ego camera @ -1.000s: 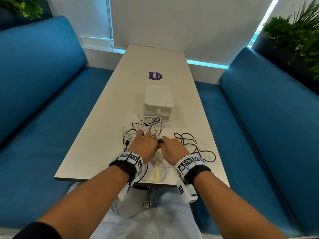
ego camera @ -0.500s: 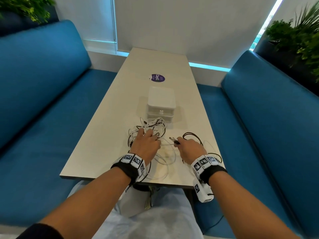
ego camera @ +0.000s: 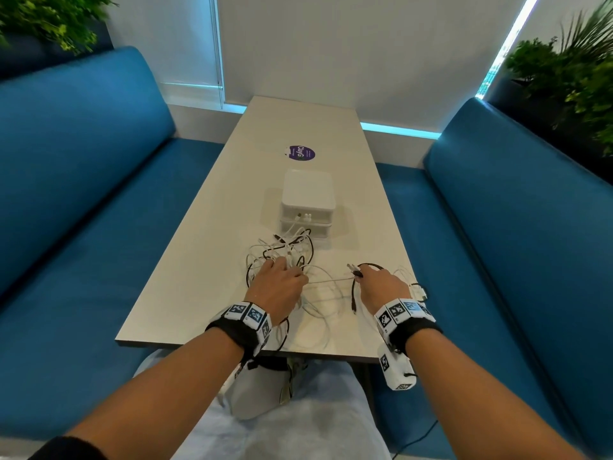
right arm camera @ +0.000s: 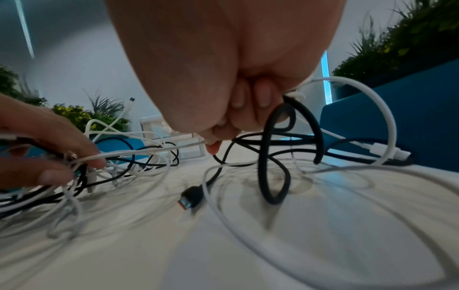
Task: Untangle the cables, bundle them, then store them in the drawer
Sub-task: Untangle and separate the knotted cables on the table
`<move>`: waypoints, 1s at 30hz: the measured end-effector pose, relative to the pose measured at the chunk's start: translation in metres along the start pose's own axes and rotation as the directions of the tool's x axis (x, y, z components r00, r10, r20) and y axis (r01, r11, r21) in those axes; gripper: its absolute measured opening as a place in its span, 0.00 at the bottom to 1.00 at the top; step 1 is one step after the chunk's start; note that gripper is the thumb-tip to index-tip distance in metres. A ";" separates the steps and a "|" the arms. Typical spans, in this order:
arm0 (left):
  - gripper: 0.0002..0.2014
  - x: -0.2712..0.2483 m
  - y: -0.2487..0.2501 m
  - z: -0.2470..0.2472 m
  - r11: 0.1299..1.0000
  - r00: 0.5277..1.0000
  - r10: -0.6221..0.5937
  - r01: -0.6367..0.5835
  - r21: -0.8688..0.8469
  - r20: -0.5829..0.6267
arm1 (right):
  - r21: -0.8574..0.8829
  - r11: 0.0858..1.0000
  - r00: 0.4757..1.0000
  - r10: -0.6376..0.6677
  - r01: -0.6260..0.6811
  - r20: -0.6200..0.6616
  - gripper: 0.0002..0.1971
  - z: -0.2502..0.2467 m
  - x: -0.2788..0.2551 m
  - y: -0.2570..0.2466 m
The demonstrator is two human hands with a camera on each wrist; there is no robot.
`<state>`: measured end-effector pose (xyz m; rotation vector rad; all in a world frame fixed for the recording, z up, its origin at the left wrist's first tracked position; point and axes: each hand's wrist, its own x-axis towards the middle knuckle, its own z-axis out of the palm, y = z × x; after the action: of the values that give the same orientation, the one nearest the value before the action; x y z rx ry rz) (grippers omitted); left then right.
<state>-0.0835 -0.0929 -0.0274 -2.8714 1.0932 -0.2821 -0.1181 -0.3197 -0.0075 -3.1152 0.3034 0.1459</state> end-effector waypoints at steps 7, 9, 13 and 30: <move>0.08 -0.002 -0.003 0.012 0.998 0.997 -0.046 0.048 -0.040 0.066 | 0.034 0.999 0.999 0.033 -0.032 -0.019 0.11 0.001 0.003 -0.008; 0.05 0.001 -0.002 0.011 0.995 0.994 -0.068 0.074 -0.068 0.091 | 0.101 0.995 1.000 0.021 -0.018 -0.021 0.11 0.002 0.001 -0.014; 0.04 0.006 0.006 0.002 0.995 0.991 -0.069 0.076 -0.065 0.113 | 0.270 0.962 0.999 -0.033 0.042 -0.040 0.13 0.000 -0.002 -0.032; 0.09 0.006 0.006 0.002 0.994 0.996 -0.068 0.073 0.083 -0.055 | 0.285 0.922 0.956 -0.288 0.262 0.053 0.13 0.010 0.002 -0.052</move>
<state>-0.0830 -0.1014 -0.0296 -2.8458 0.9637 -0.3988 -0.1068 -0.2690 -0.0179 -2.8230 -0.1111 0.2250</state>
